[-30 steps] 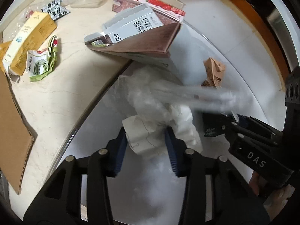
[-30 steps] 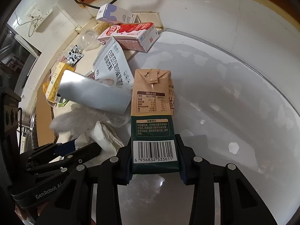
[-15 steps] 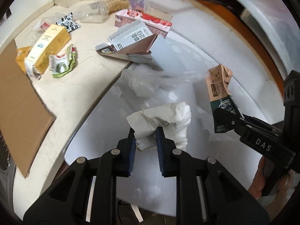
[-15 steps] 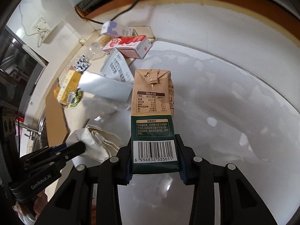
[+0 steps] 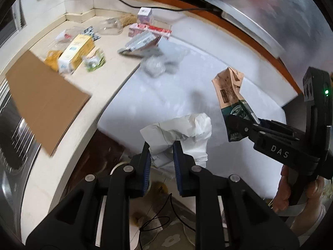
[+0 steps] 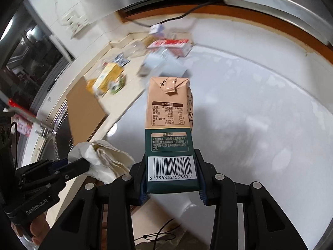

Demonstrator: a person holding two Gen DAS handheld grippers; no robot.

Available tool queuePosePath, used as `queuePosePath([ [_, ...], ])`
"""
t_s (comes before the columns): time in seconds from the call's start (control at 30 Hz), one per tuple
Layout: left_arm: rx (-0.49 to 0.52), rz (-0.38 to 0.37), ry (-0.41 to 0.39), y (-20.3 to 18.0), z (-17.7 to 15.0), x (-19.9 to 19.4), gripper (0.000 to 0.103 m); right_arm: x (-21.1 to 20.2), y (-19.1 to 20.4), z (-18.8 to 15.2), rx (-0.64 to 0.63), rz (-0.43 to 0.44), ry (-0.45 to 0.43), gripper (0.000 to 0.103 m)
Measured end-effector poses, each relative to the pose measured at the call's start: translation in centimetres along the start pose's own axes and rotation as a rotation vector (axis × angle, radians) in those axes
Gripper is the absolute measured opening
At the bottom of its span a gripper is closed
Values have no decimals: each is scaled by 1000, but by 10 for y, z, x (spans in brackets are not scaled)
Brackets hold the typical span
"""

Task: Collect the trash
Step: 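Carry tissue and carton down to the bin and open both tools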

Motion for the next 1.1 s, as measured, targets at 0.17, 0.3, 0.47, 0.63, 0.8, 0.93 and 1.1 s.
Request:
queuePosePath([
  [0.17, 7, 23, 24, 31, -63, -27, 17, -4, 50, -70, -60, 3, 47, 38],
  [0.3, -2, 54, 66, 59, -115, -26, 17, 8, 78, -130, -116, 3, 97, 38],
  [0.47, -28, 103, 132, 91, -177, 6, 17, 51, 94, -215, -152, -18, 223, 38],
  [0.63, -53, 158, 198, 117, -227, 54, 17, 105, 84, -289, -126, -51, 331, 38],
  [0.8, -76, 210, 208, 145, -272, 116, 18, 158, 68, -348, -105, -59, 399, 38],
  [0.93, -106, 256, 213, 167, -303, 168, 18, 208, 54, -396, -112, -52, 432, 38],
  [1.1, -81, 298, 233, 186, -343, 243, 18, 272, 37, -441, -120, -54, 474, 38],
])
Point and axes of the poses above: each gripper's, at about its wrist camera, not at the fingertips, and x roughly the way its jaws point, y to its left, z to its top, the point moved 3 cm from there along x, roughly the way its jaws point, and after that the axes turned 7 degrees about -y, right-handed, at the moved point
